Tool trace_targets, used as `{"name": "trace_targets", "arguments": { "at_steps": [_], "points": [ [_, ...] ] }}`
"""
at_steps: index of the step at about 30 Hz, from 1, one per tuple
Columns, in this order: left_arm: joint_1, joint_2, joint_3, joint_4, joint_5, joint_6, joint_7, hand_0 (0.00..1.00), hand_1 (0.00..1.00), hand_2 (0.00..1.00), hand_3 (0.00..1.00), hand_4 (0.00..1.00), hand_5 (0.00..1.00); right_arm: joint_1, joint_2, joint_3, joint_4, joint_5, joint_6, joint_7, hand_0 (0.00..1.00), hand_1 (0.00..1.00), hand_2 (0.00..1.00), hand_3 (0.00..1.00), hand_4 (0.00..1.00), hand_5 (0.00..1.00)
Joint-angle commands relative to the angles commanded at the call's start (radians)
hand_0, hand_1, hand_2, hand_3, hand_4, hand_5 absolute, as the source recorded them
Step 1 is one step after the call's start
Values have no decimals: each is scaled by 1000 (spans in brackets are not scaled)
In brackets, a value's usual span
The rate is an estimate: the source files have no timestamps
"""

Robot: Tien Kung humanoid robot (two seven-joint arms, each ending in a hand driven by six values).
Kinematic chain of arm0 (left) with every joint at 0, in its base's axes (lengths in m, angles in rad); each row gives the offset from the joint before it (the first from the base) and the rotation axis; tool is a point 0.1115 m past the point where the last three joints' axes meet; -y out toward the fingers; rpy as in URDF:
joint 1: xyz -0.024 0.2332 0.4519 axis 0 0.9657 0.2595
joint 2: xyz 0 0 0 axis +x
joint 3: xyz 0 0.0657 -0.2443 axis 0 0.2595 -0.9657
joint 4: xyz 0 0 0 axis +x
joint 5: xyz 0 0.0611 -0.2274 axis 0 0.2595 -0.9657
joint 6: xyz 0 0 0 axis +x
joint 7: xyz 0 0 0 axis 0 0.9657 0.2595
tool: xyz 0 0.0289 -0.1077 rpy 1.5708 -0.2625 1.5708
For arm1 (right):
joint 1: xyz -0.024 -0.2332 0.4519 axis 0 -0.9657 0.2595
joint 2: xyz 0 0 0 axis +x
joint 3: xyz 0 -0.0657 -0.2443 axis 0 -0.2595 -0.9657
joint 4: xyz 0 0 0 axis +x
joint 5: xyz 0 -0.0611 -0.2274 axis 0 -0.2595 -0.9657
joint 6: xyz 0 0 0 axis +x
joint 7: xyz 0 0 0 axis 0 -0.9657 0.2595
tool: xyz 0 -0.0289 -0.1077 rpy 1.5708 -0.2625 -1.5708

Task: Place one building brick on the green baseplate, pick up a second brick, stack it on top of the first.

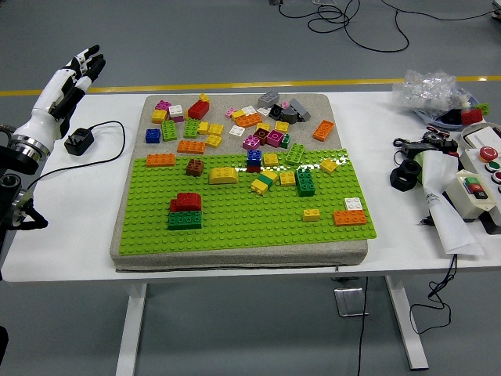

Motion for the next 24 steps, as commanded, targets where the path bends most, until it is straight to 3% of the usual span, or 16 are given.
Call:
{"name": "trace_targets", "arguments": {
  "at_steps": [15, 24],
  "points": [
    [-8, 25, 13, 33, 13, -4, -2, 998, 998, 990, 998, 906, 907, 13, -18, 26, 0, 22, -32, -10, 806, 764, 782, 727, 914, 615],
    [12, 0, -18, 40, 29, -1, 4, 998, 998, 989, 998, 900, 914, 22, -9, 62, 0, 58, -76, 13, 808, 766, 782, 730, 916, 618]
  ]
}}
